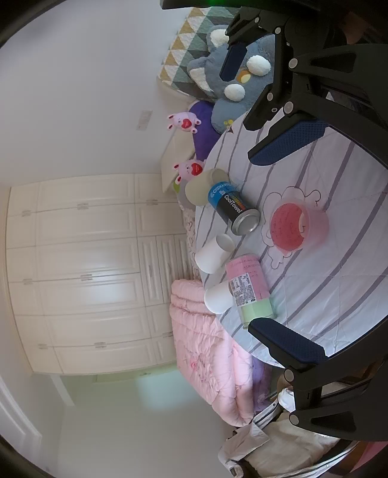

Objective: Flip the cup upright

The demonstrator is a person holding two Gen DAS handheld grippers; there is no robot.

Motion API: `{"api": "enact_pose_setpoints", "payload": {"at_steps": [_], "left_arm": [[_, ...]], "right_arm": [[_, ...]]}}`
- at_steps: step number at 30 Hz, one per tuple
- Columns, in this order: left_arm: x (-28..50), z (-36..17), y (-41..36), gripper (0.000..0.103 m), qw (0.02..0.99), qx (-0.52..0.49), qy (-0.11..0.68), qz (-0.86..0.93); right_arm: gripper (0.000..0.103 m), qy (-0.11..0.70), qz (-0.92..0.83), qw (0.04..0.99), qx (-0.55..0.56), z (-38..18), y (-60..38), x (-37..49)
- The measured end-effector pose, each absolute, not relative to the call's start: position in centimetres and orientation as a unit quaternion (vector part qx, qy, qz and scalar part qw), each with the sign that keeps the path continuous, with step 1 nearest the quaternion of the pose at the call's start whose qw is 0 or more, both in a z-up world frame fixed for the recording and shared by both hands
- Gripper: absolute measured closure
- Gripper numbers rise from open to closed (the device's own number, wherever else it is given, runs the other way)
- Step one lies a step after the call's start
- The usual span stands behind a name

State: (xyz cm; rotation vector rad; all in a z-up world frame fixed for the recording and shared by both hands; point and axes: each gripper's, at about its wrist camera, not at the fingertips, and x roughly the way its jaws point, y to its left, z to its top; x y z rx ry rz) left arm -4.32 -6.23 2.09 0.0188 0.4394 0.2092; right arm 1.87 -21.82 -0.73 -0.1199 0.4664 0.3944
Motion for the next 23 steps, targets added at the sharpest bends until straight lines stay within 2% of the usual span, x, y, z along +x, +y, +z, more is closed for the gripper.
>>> {"api": "enact_pose_setpoints", "payload": {"at_steps": [23], "left_arm": [[-3.6, 1.1, -4.7, 0.0, 0.966, -0.005, 0.24, 0.097]], "right_arm": [[0.016, 0.239, 0.192, 0.949, -0.072, -1.0, -21.5, 2.5]]}}
